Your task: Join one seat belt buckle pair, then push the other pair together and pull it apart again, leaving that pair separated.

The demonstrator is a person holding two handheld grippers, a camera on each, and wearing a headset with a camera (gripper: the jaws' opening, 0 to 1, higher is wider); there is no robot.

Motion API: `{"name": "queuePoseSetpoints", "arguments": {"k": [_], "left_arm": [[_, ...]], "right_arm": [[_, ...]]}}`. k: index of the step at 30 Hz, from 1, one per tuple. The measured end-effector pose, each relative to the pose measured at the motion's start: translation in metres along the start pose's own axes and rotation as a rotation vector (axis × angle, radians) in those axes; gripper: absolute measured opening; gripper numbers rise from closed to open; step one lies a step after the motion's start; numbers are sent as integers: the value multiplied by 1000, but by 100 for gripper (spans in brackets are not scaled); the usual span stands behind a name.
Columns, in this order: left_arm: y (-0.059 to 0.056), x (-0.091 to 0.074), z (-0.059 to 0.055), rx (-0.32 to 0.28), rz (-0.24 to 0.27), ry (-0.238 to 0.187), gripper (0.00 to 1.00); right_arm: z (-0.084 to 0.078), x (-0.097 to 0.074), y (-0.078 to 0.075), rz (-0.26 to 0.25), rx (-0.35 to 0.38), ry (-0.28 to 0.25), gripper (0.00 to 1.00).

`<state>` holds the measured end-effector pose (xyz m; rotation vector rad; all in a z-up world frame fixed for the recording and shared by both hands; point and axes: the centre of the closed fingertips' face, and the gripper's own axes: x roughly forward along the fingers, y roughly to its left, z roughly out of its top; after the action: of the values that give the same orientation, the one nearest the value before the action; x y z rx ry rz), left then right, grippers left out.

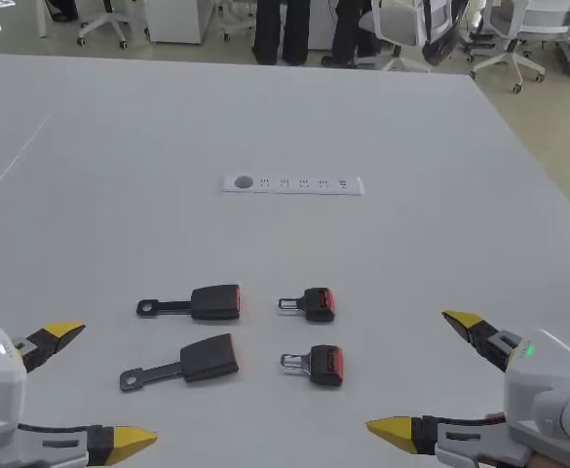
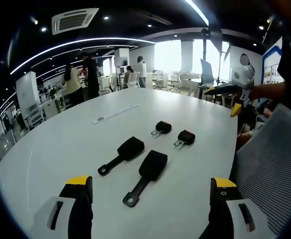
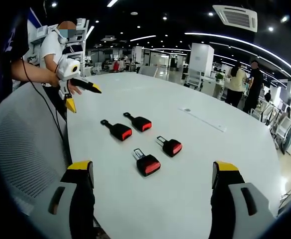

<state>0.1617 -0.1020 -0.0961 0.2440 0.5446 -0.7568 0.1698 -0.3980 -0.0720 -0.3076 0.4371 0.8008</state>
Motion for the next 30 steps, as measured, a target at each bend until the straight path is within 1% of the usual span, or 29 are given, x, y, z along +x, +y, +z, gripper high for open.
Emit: {"name": "queuePoseSetpoints", "arguments": {"k": [10,16,19,27,30], "left_arm": [[-1,0,-1,2,-3,6,100],[2,0,-3,0,0,5,100],[2,0,-4,-1,-1,8,100],[2,0,-3,1,1,10,100],[3,0,-3,1,1,9,100]], "right_arm": [[1,0,1,4,-6,2,99],[0,1,1,6,-9,4,99],[1,1,2,8,-11,5,99],[3,1,-1,8,-19,5,98],[3,0,-4,6,-21,5,98]]}}
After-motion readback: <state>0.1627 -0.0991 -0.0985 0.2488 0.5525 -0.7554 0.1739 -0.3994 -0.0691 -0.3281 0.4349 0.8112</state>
